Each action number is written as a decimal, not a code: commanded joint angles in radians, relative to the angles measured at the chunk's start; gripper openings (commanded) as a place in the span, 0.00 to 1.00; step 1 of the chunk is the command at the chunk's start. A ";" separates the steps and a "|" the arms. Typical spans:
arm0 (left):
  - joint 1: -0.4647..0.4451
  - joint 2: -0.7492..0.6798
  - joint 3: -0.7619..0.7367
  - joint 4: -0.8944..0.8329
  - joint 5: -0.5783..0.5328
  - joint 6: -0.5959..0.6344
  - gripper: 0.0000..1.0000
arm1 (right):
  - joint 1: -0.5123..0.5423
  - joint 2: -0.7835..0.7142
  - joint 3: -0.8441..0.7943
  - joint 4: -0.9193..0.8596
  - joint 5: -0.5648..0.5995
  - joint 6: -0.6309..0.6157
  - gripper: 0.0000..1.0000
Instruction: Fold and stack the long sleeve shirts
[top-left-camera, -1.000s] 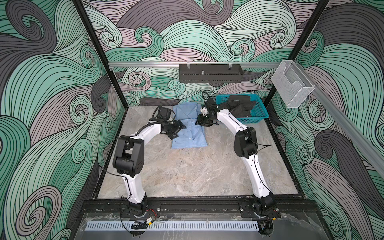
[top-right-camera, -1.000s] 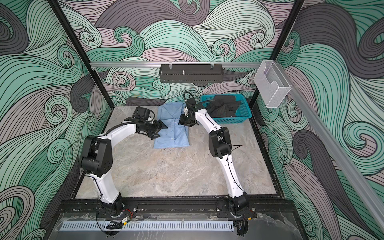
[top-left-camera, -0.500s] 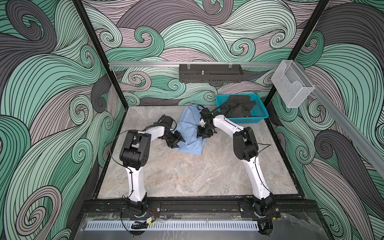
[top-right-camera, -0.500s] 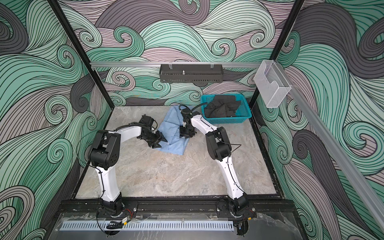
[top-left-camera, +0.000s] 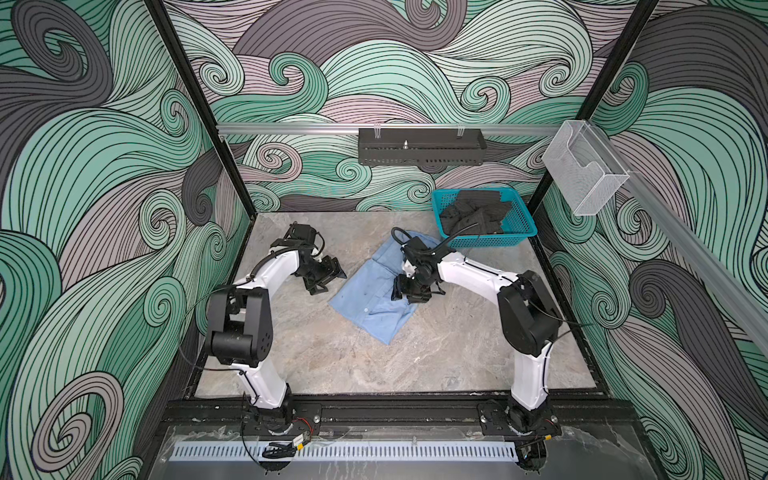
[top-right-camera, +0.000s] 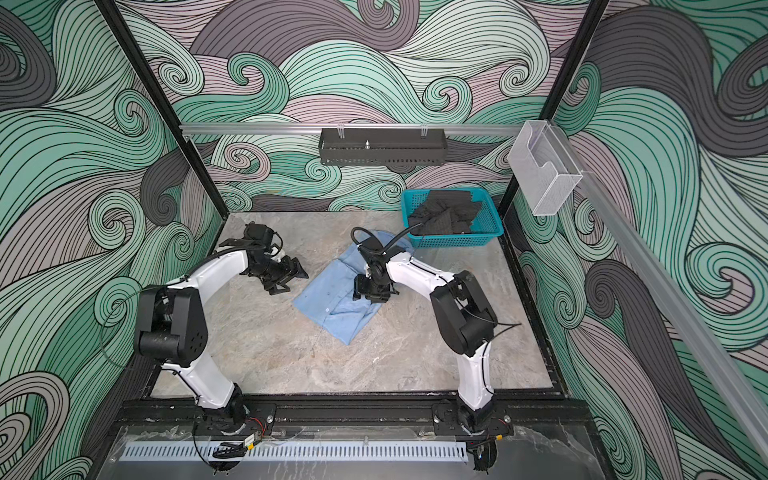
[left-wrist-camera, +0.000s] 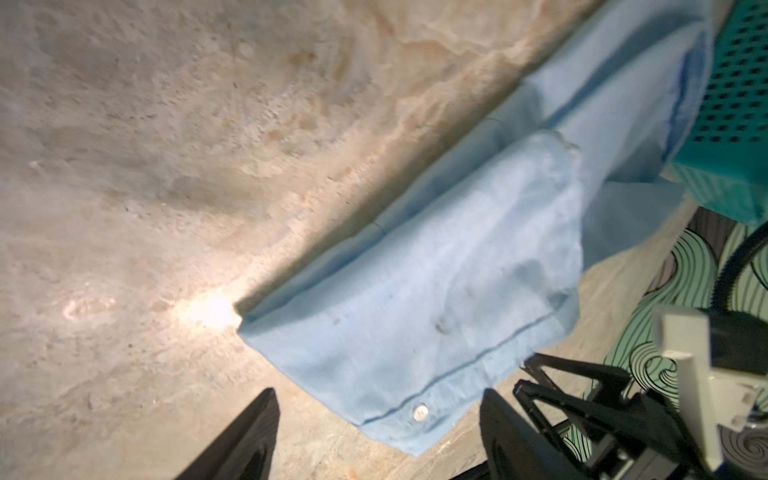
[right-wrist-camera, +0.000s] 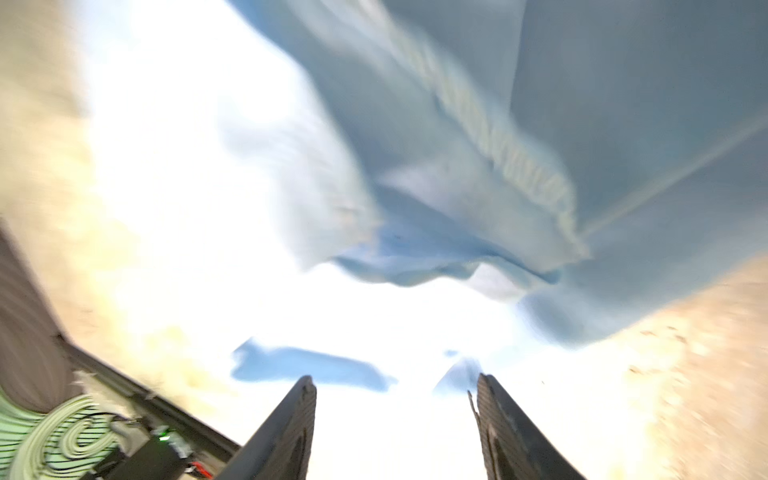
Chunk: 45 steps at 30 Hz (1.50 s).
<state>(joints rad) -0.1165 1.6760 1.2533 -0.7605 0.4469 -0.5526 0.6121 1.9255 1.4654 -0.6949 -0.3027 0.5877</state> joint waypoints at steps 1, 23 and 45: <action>-0.040 -0.078 -0.074 -0.005 0.052 -0.052 0.78 | -0.043 -0.043 0.016 0.011 0.053 0.017 0.64; -0.144 0.101 -0.169 0.270 0.090 -0.233 0.74 | -0.136 0.130 0.021 0.157 -0.121 -0.072 0.28; -0.107 0.189 -0.100 0.135 0.040 -0.107 0.78 | -0.189 -0.047 -0.100 0.093 0.003 -0.109 0.34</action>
<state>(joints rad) -0.2222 1.8622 1.1500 -0.5838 0.5064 -0.6781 0.4316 1.8843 1.3094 -0.5655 -0.3481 0.5179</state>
